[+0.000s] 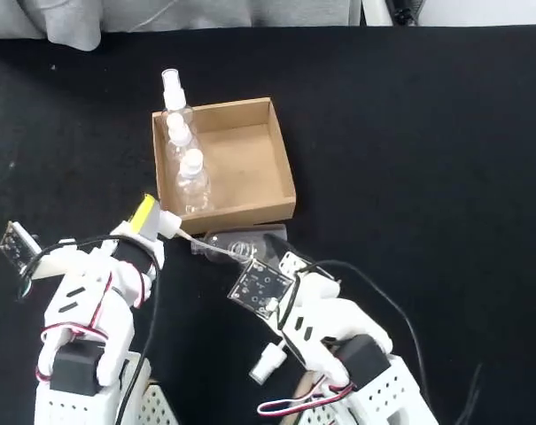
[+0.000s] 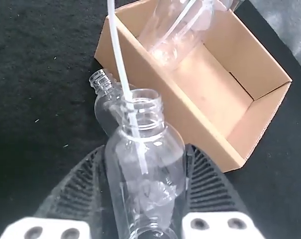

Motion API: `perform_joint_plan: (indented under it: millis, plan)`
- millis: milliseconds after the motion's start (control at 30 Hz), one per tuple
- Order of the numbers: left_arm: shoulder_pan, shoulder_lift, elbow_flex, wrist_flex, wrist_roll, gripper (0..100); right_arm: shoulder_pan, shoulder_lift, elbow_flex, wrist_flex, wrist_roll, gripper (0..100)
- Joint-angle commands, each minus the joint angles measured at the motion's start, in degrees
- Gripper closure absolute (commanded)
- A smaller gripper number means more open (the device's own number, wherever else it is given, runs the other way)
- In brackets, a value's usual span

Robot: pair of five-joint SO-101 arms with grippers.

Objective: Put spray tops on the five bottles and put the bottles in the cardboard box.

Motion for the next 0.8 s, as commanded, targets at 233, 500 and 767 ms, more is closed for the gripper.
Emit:
perform_joint_plan:
  millis: [233, 500, 767]
  plan:
    - [1.0, -0.2, 4.1, -7.4, -0.7, 97, -1.1, -7.3, -0.2, -2.1, -2.3, 91.1]
    - [4.2, -0.2, 6.8, -12.0, -0.7, 97, -1.1, -7.3, -0.2, -2.1, -2.3, 91.1]
    - [9.5, -0.1, 7.0, -11.9, -0.8, 97, -1.1, -7.3, -0.2, -2.1, -2.3, 91.1]
